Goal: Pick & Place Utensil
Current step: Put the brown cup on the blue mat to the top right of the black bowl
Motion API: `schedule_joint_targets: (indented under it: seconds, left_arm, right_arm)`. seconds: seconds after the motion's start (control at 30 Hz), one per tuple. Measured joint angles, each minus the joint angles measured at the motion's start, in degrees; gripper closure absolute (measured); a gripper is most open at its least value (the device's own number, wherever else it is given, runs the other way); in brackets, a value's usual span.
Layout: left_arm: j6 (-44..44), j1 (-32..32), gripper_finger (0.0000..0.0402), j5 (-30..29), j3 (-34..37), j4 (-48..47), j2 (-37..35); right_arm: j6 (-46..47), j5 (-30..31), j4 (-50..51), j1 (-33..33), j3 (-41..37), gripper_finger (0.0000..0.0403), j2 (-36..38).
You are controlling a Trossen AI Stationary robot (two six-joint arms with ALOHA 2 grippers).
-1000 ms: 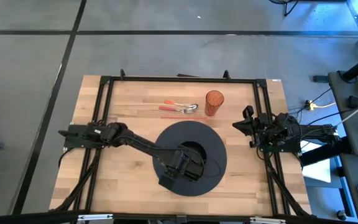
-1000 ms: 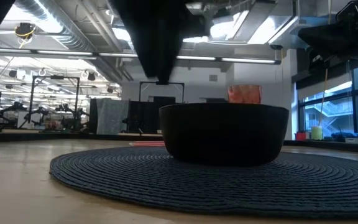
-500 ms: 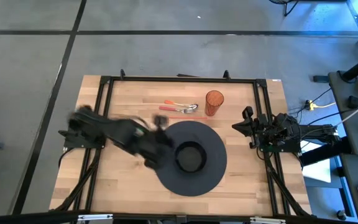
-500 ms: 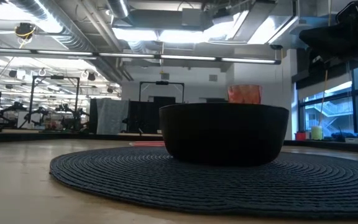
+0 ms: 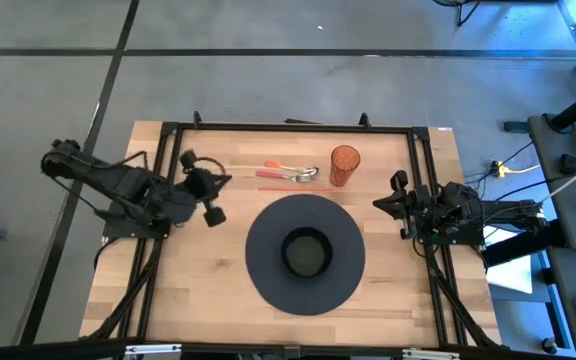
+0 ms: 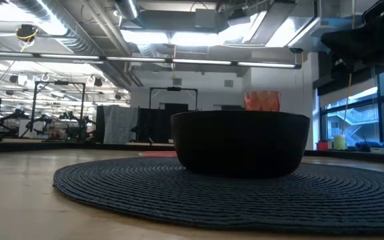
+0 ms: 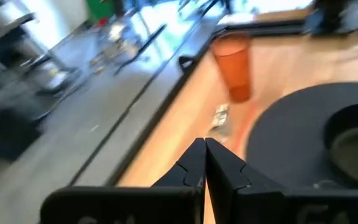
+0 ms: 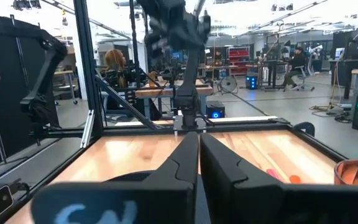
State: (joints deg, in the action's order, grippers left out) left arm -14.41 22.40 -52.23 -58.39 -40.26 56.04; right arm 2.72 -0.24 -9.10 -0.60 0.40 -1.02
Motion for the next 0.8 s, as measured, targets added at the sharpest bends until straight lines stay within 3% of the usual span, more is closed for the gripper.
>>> schedule_joint_targets:
  seconds: [0.17, 0.23, 0.37, 0.5, 0.6, 0.7, 0.8]
  left_arm:
    - [19.21, -1.27, 0.04, 10.99, 23.24, 34.4, -10.22]
    - [25.39, -2.22, 0.04, 16.36, 29.9, 47.79, -12.84]
    - [29.39, -7.32, 0.04, 19.59, 39.2, 64.2, -17.86]
    - [24.93, -16.83, 0.04, 33.91, 42.62, 64.63, -23.09]
    - [22.45, -22.56, 0.0401, 41.02, 43.78, 62.71, -25.8]
    - [24.59, -24.6, 0.04, 45.77, 44.58, 62.78, -29.84]
    - [26.02, -24.4, 0.0399, 45.84, 44.46, 61.71, -35.38]
  right_arm:
    - [-0.02, -2.5, 0.0, -0.02, 0.0, 0.0385, 0.0]
    - [-0.03, -3.31, 0.0, -0.02, 0.0, 0.0385, 0.0]
    - [-1.3, -3.43, -0.04, 0.0, 0.0, 0.0385, 0.01]
    - [-3.1, -3.45, -0.04, -0.01, 0.0, 0.0385, 0.0]
    - [-3.14, -3.45, -0.04, -0.01, 0.0, 0.0385, 0.0]
    - [-3.08, -3.45, -0.04, -0.01, 0.0, 0.0385, 0.0]
    - [-2.89, -3.45, -0.04, -0.02, 0.0, 0.0385, 0.0]
